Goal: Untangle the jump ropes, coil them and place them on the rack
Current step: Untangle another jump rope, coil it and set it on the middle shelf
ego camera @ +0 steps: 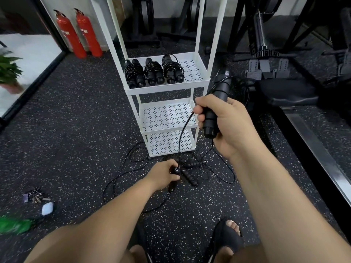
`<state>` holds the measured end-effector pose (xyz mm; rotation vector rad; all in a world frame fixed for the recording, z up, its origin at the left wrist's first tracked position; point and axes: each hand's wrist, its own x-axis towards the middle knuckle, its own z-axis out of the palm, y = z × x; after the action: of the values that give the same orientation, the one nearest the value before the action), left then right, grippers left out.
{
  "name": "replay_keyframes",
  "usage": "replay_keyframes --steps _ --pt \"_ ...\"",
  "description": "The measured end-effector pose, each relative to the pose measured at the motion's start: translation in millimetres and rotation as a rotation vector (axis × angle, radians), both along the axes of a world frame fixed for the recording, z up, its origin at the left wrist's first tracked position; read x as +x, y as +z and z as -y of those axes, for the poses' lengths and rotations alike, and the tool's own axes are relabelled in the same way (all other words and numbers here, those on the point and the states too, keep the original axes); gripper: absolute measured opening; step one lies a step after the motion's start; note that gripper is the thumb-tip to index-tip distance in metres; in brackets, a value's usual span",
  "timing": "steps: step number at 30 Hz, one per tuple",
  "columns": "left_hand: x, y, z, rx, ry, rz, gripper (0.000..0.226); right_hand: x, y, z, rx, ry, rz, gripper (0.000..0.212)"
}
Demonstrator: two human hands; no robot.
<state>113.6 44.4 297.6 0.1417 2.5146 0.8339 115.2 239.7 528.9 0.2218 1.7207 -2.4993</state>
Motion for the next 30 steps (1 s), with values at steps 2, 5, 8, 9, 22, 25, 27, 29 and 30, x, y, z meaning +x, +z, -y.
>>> replay_keyframes --steps 2,5,8,9,22,25,27,29,30 --pt "-5 9 2 -0.025 0.0 0.026 0.018 -2 -4 0 0.01 -0.01 0.013 0.012" --pt "-12 28 0 -0.051 -0.014 0.07 0.017 -4 -11 0 0.04 -0.008 0.043 0.016" --pt "-16 54 0 -0.041 -0.045 0.036 0.021 -6 -19 0 0.075 -0.001 0.07 0.018" --pt "-16 64 0 -0.023 -0.057 0.012 0.022 -6 -21 0 0.082 0.001 0.076 0.02" --pt "-9 155 9 0.418 0.166 -0.111 0.028 -1 -47 15 0.23 0.029 0.176 0.037" --pt "-13 160 7 0.486 0.251 -0.148 0.027 5 -53 25 0.28 0.064 0.221 0.044" --pt "-20 160 8 0.55 0.331 -0.154 0.031 7 -57 31 0.281 0.063 0.248 0.044" --pt "-26 158 10 0.603 0.411 -0.162 0.034 7 -60 34 0.268 0.04 0.272 0.037" --pt "-28 157 11 0.629 0.449 -0.156 0.036 7 -62 34 0.269 0.035 0.276 0.033"
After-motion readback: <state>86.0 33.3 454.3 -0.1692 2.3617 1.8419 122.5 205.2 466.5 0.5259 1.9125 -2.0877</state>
